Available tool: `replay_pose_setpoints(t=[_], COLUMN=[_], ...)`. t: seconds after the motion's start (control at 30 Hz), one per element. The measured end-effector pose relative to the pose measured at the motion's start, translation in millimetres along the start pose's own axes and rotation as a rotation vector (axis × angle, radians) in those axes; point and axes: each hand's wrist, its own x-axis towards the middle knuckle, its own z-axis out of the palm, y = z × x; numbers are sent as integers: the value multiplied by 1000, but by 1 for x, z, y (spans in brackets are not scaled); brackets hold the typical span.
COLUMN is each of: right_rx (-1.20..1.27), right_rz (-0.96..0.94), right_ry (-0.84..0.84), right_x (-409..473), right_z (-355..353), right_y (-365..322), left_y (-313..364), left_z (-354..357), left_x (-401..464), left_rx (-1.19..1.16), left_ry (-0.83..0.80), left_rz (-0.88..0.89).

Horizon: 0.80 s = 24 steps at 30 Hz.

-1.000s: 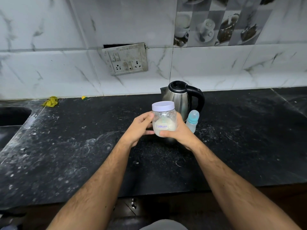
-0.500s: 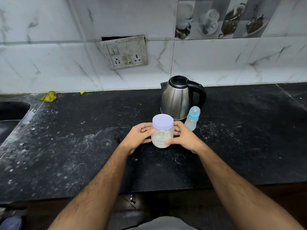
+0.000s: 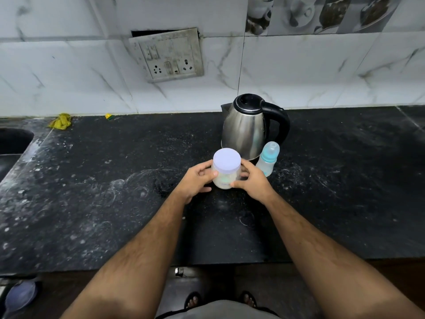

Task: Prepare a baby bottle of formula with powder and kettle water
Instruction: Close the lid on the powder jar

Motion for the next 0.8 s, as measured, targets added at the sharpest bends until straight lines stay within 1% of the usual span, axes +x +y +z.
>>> replay_pose_setpoints(t=[0.33, 0.8], right_rx=[2, -12], right_rz=[22, 43], right_ry=[-18, 23], right_x=[30, 32], right_z=[-2, 8], right_y=[0, 12], left_y=[-2, -9], left_z=[2, -2], left_x=[29, 37], left_rx=[-23, -7], left_ry=[21, 2], left_rz=[-41, -55])
